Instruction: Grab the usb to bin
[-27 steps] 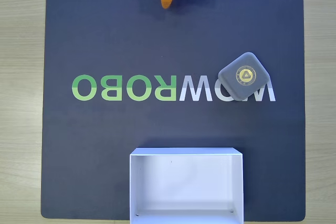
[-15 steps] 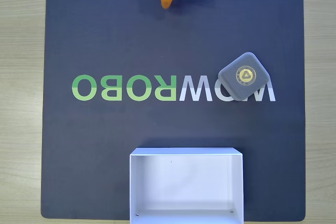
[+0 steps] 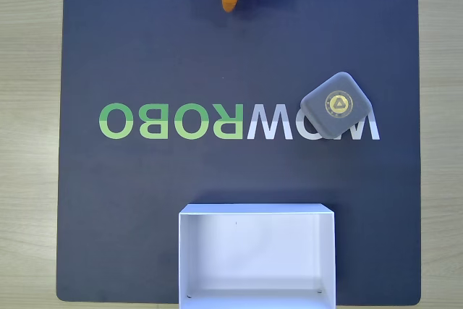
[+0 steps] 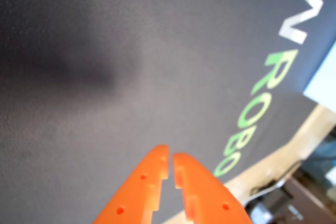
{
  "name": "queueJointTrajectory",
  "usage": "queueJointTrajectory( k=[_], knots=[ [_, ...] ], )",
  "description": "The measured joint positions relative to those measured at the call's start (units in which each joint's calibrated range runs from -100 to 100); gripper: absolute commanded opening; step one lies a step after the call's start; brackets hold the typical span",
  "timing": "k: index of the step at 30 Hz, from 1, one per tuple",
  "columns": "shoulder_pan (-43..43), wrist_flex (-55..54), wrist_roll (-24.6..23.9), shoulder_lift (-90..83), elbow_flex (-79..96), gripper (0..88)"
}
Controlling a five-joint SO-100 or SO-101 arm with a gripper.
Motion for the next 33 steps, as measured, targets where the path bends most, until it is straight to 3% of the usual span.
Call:
queueJointTrajectory(
  k=[33],
  knots=[
    [-4.0, -0.8, -0.3, 2.9, 0.1, 0.9]
  ],
)
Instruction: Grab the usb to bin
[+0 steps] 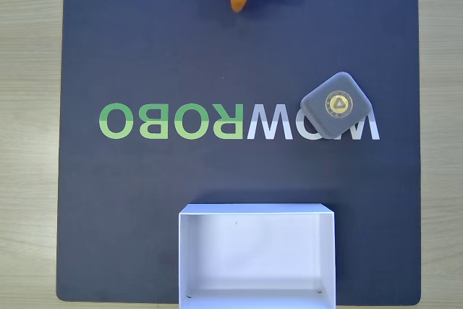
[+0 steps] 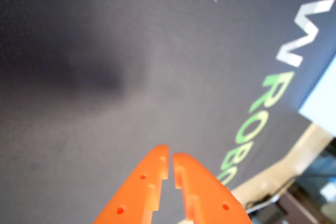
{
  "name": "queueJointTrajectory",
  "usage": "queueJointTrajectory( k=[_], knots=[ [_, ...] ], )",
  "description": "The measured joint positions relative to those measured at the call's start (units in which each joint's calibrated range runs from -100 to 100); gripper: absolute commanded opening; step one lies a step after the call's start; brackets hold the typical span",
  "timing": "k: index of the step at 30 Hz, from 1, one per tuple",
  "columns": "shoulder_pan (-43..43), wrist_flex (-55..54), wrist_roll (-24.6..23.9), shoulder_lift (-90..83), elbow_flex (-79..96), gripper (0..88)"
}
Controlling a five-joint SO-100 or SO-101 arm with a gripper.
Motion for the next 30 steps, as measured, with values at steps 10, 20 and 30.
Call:
queueJointTrajectory(
  k=[10, 20, 30],
  knots=[
    [-0.1, -14.3, 0.2, 33.7, -21.9, 0.9],
    [-6.5, -15.0, 0.8, 73.5, -58.3, 0.9],
    [-16.8, -7.9, 4.6, 92.3, -73.9, 2.8]
  ],
)
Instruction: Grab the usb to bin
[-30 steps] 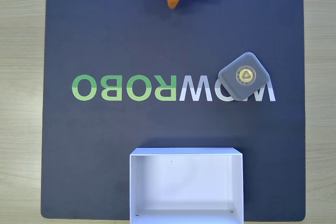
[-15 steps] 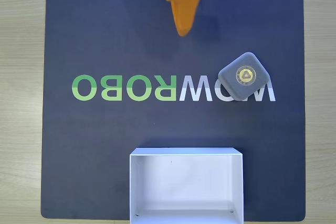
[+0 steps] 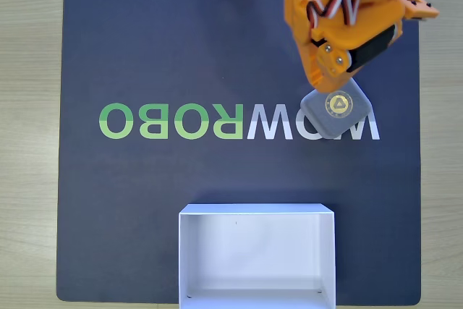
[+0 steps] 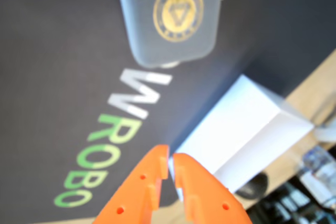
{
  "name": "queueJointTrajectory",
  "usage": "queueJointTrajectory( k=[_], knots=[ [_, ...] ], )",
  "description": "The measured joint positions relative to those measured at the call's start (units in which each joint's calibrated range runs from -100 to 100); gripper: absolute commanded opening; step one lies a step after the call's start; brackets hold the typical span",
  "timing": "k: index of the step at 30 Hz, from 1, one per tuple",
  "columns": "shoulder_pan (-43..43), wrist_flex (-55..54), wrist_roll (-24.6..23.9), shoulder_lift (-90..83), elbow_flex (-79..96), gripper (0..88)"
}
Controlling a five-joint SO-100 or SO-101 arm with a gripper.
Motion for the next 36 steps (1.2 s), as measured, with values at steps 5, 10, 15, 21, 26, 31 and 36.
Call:
queueJointTrajectory(
  k=[5, 10, 15, 21, 26, 31, 36],
  knots=[
    [-4.6, 0.0, 0.0, 2.7, -0.3, 13.9],
    [-5.2, 0.2, -0.4, 5.5, -1.1, 17.3],
    [-5.9, 2.4, -3.1, 10.5, -5.1, 27.1],
    [-5.4, 8.7, -4.9, 14.6, -8.2, 44.4],
    [-5.6, 10.4, -4.9, 17.7, -8.5, 48.4],
    [-5.7, 10.7, -3.7, 21.2, -8.6, 48.6],
    [-5.5, 10.5, -2.0, 25.6, -11.8, 48.3]
  ],
)
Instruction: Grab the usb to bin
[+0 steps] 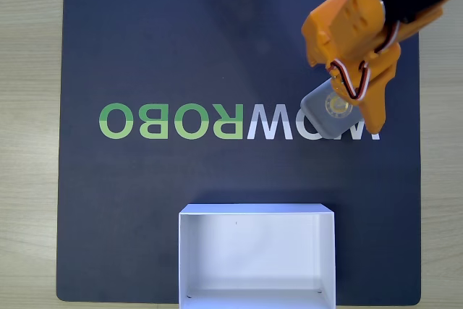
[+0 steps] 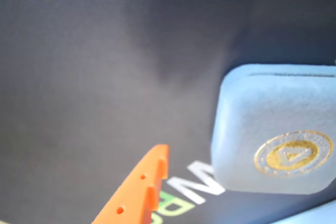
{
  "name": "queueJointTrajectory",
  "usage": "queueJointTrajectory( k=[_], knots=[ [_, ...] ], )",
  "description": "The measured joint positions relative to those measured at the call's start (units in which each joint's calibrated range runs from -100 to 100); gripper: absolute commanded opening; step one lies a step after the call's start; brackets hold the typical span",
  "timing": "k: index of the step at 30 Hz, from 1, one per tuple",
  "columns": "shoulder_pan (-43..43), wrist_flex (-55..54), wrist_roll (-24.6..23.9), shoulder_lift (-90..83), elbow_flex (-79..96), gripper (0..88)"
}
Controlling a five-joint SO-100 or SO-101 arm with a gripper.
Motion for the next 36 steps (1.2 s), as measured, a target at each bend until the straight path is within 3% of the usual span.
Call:
queueJointTrajectory(
  k=[7, 30, 36],
  knots=[
    [0.1, 1.6, 0.3, 8.3, -9.4, 48.2],
    [0.1, 8.6, 0.2, 18.0, -17.3, 47.8],
    [0.1, 7.8, 0.1, 18.0, -17.5, 37.2]
  ],
)
